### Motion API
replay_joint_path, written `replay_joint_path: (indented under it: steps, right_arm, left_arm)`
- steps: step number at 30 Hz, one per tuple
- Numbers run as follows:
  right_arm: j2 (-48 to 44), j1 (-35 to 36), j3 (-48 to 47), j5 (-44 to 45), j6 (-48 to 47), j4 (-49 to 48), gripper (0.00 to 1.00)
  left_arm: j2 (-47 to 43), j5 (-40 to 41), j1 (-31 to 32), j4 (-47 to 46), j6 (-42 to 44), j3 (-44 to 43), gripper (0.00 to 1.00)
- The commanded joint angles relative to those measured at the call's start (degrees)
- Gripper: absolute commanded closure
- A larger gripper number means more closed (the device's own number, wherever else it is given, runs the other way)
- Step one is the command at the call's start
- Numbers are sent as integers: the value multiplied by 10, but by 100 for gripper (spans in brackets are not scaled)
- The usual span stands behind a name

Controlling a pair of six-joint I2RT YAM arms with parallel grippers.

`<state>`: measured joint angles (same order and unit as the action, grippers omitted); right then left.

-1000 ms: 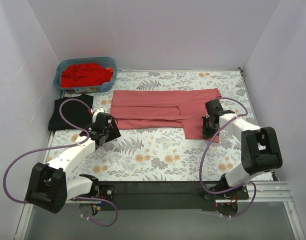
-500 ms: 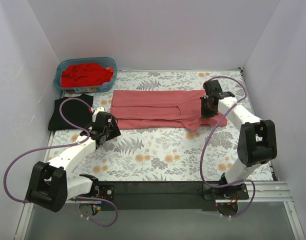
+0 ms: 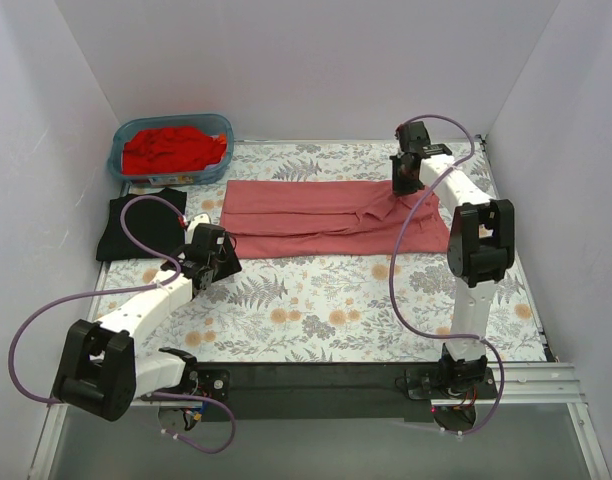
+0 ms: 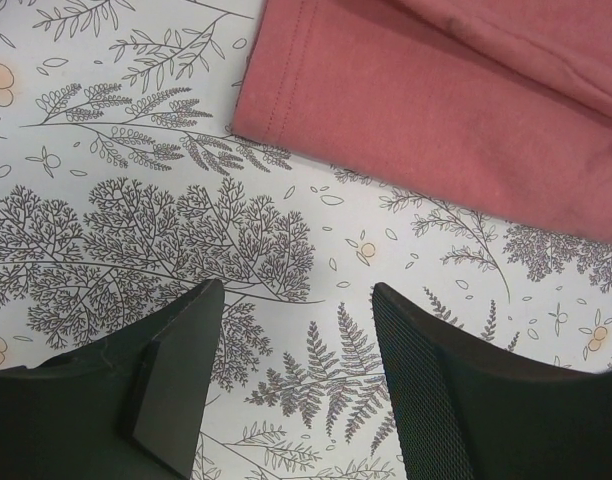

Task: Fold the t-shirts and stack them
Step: Fold the tshirt

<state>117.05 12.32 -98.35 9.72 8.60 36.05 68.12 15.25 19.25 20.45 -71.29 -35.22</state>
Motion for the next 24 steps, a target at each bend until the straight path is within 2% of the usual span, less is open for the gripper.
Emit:
replay_joint_path:
  steps: [1,7,10,11,15,19,22,24]
  right_arm:
    - [23,-16,-57,8,-3,3,99]
    - [74,-27,-115,-16,13,-3,96]
    - [86,-28,-127,-26,25,-10,87]
    - [89,-29,-128,-29,27,-10,80]
    - [82,-36,-124,-39,35,-10,63]
    - [31,-55,-85,-63,37,-11,52]
    - [-30,-89,-13,-93,51,-17,47]
    - [-88,-113,75,-126,74,-46,45]
  left_arm:
    - [1,13,2,-12,7,0,40]
    - [8,12,2,-12,7,-1,41]
    - [10,13,2,-13,8,0,41]
    - [10,13,2,-12,8,0,41]
    - [11,19,2,-9,2,-1,41]
    - [16,23,-7,-1,-27,-9,40]
    - [25,15,-34,8,-53,-34,39]
    - [39,14,-47,9,-64,-48,37]
